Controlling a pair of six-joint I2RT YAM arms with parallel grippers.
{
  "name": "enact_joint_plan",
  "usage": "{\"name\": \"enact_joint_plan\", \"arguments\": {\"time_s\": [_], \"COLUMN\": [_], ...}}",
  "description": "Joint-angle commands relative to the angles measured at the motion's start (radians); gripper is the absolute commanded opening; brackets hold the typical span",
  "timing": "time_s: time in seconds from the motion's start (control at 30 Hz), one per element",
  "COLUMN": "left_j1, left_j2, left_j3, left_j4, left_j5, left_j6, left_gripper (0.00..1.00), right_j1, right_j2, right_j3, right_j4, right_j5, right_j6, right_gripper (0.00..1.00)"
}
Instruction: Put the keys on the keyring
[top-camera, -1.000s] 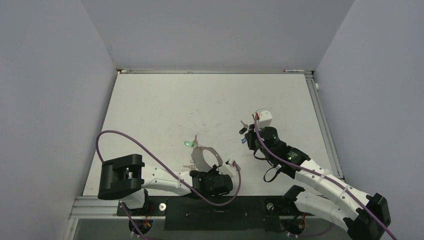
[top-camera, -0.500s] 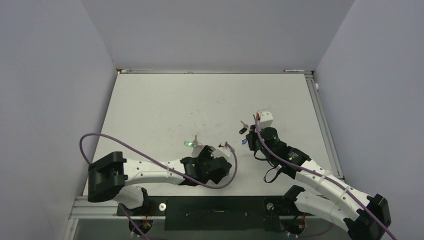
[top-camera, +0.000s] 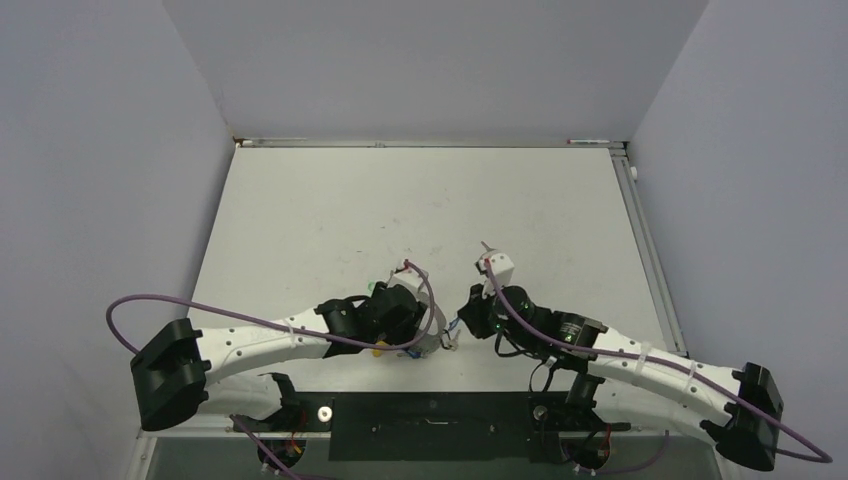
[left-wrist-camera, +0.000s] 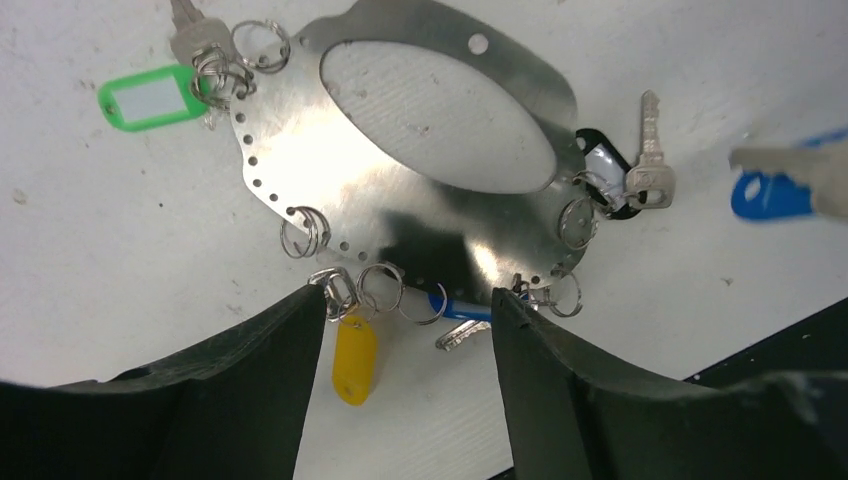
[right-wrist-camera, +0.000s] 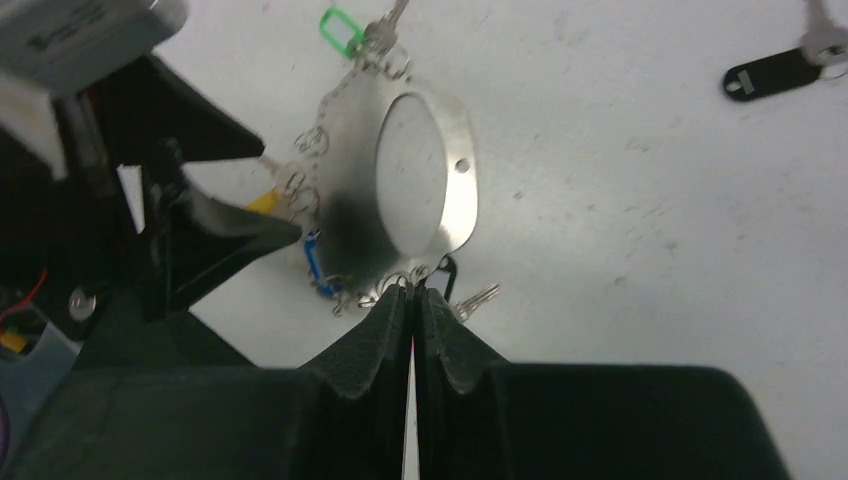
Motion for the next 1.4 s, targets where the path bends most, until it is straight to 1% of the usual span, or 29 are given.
{"name": "enact_joint_plan", "arguments": {"time_s": [0.0,0.13,0.27,0.4,0.6,0.7,0.8,1.0,1.13,1.23,1.37], "left_j1": [0.052,0.073,0.076,0.077,0.077,0.077,0.077,0.077,0.077,0.077,0.076], "left_j2": [-0.016,-0.052,-0.085,-0.129,-0.186,-0.181,-0.144,-0.065,-0.044,-0.039,-0.033], "left_j3": [-0.078,-0.175,-0.222,-0.27,-0.333,-0.351,-0.35,-0.338,-0.339,-0.342,-0.344], "left_j4": [0.118,0.253,0.313,0.379,0.485,0.53,0.551,0.572,0.586,0.591,0.599], "left_j5": [0.102,0.155,0.191,0.234,0.291,0.334,0.339,0.356,0.365,0.368,0.372], "left_j6": [-0.063,-0.065,-0.025,0.011,0.025,0.036,0.044,0.053,0.056,0.056,0.049], "left_gripper": [0.57,0.53,0.52,0.53,0.56,0.56,0.56,0.46,0.41,0.39,0.29], "right_j1": [0.159,0.282,0.32,0.321,0.305,0.297,0.285,0.268,0.266,0.264,0.265], "right_j2": [0.048,0.131,0.255,0.334,0.389,0.414,0.442,0.498,0.515,0.514,0.496], "right_j3": [-0.024,-0.021,0.003,0.012,0.028,0.038,0.041,0.053,0.055,0.039,0.014], "right_j4": [0.005,0.034,0.052,0.07,0.066,0.077,0.104,0.15,0.167,0.216,0.247], "right_j5": [0.07,0.111,0.116,0.135,0.175,0.179,0.166,0.13,0.119,0.103,0.108], "right_j6": [0.144,0.188,0.207,0.223,0.234,0.23,0.223,0.206,0.199,0.204,0.209], "right_gripper": [0.05,0.05,0.05,0.05,0.05,0.05,0.05,0.05,0.05,0.05,0.05]}}
